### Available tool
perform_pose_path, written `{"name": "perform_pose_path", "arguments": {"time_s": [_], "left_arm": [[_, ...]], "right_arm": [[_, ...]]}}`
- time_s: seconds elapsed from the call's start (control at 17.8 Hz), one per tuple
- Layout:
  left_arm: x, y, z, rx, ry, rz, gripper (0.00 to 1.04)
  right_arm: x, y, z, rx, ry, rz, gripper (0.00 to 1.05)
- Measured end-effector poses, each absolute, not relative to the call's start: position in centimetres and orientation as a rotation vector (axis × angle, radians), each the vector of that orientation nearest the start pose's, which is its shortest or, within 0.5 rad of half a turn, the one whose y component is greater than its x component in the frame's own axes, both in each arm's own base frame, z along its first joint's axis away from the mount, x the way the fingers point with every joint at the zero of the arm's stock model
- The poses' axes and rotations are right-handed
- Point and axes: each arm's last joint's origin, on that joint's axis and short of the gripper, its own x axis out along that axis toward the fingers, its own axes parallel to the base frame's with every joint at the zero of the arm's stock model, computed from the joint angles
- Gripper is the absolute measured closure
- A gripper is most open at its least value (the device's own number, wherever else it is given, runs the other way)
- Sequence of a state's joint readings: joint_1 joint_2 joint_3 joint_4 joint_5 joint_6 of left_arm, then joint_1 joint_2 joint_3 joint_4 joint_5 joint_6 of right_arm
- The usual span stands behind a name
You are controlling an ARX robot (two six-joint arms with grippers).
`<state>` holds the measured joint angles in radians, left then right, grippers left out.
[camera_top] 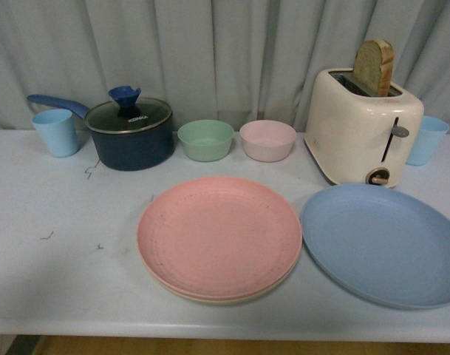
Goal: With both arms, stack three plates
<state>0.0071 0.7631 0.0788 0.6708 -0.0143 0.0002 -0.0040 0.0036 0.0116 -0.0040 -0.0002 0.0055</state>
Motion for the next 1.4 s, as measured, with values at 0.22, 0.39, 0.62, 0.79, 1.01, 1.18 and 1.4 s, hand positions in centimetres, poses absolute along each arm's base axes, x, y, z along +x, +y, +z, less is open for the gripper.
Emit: {"name": "perform_pose_path", "arguments": {"time_s": [0.22,0.39,0.62,0.79,1.01,1.18,1.4], "left_arm": [[14.3,0.0,17.1,0.0,-0.025,-0.003,1.03],[13.6,0.0,16.5,0.0,0.01,-0.002,1.03],[12.8,0.0,16.9,0.0,-0.004,-0.002,1.03],[12.2,0.0,17.0,0.0,-0.014,-0.002,1.03],[11.6,0.0,17.0,0.0,-0.011,-0.002,1.03],[11.3,0.0,17.0,0.0,-0.01,-0.003,1.03],[10.9,0.0,17.0,0.0,-0.01,-0.003,1.03]], "right_arm": [[9.7,0.0,16.7,0.006,-0.004,-0.004,0.06],[9.7,0.0,16.7,0.006,-0.004,-0.004,0.06],[9.7,0.0,16.7,0.006,-0.004,-0.004,0.06],[9.7,0.0,16.7,0.006,-0.005,-0.004,0.06],[9.7,0.0,16.7,0.006,-0.005,-0.004,0.06],[9.7,0.0,16.7,0.006,-0.004,-0.004,0.06],[9.7,0.0,16.7,0.006,-0.004,-0.004,0.06]]}}
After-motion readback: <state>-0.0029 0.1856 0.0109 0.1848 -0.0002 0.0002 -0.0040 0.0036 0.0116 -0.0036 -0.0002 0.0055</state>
